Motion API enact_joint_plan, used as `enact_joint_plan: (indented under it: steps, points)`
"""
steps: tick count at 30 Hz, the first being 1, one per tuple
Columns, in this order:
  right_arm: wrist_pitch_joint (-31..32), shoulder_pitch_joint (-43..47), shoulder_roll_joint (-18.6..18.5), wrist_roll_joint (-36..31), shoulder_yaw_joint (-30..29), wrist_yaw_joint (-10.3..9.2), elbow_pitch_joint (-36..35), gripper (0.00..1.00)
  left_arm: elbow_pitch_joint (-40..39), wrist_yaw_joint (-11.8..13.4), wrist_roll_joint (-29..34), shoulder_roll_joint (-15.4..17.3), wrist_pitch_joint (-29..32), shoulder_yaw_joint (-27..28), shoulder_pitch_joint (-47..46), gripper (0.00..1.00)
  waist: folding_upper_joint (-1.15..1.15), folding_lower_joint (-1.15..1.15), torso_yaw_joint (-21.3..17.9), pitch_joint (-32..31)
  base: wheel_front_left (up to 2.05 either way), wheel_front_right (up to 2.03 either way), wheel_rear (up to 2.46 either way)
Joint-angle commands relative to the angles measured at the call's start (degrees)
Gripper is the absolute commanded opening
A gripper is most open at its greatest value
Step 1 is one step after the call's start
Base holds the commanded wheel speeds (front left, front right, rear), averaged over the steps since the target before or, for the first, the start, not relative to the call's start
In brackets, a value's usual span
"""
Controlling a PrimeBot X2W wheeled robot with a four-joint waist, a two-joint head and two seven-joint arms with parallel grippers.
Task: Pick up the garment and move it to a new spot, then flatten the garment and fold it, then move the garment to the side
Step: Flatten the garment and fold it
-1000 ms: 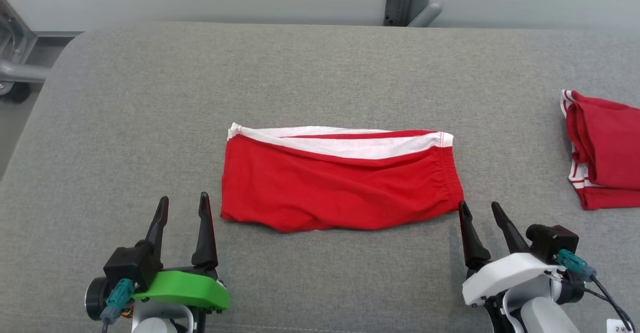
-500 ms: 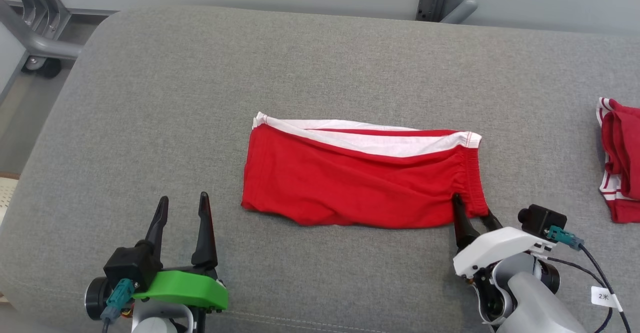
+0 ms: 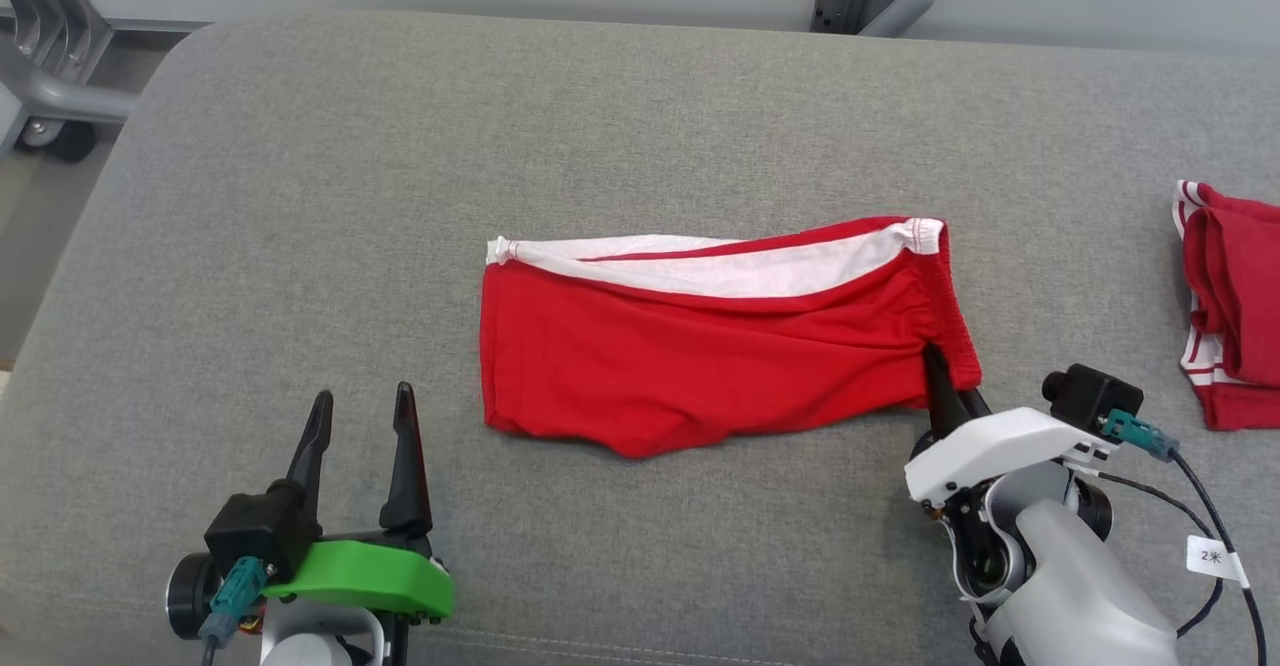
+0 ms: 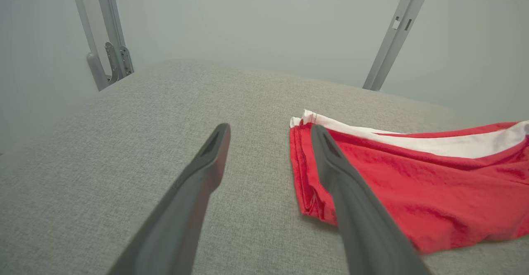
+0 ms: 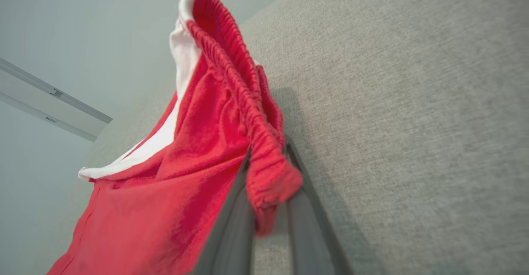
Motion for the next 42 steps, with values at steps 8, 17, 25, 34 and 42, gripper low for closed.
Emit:
enact_joint_plan:
  steps: [8, 17, 25, 34, 42]
  points:
    - [1.01, 2.70, -3.39, -1.67, -4.35, -0.08, -4.12, 0.00, 0.34, -0.47, 0.79, -0.08, -0.14, -0.20, -0.33, 1.00, 0.00, 0.00, -2.24, 0.19, 0.00, 0.00, 0.00]
    - [7.36, 4.67, -7.54, -1.40, -8.76, -0.08, -8.88, 0.00, 0.75, -0.47, 0.00, -0.08, -0.14, -1.19, -0.17, 1.00, 0.00, 0.00, -3.44, -0.23, 0.00, 0.00, 0.00]
    - [12.18, 6.29, -5.71, -3.78, -9.35, -0.05, -15.18, 0.00, 1.53, -0.70, -0.38, -0.08, -0.14, -2.19, -0.35, 1.00, 0.00, 0.00, -3.15, -1.36, 0.00, 0.00, 0.00]
    - [16.90, 8.68, -2.14, -5.51, -4.88, -0.05, -26.07, 0.00, 1.94, -0.84, -0.62, -0.08, -0.14, -2.48, 0.56, 1.00, 0.00, 0.00, -1.69, -3.06, 0.00, 0.00, 0.00]
    - [18.90, 6.17, -0.56, -10.14, 1.26, -0.05, -25.86, 0.00, 1.44, -0.72, -1.09, -0.08, -0.14, -3.00, 0.27, 1.00, 0.00, 0.00, -0.13, -3.07, 0.00, 0.00, 0.00]
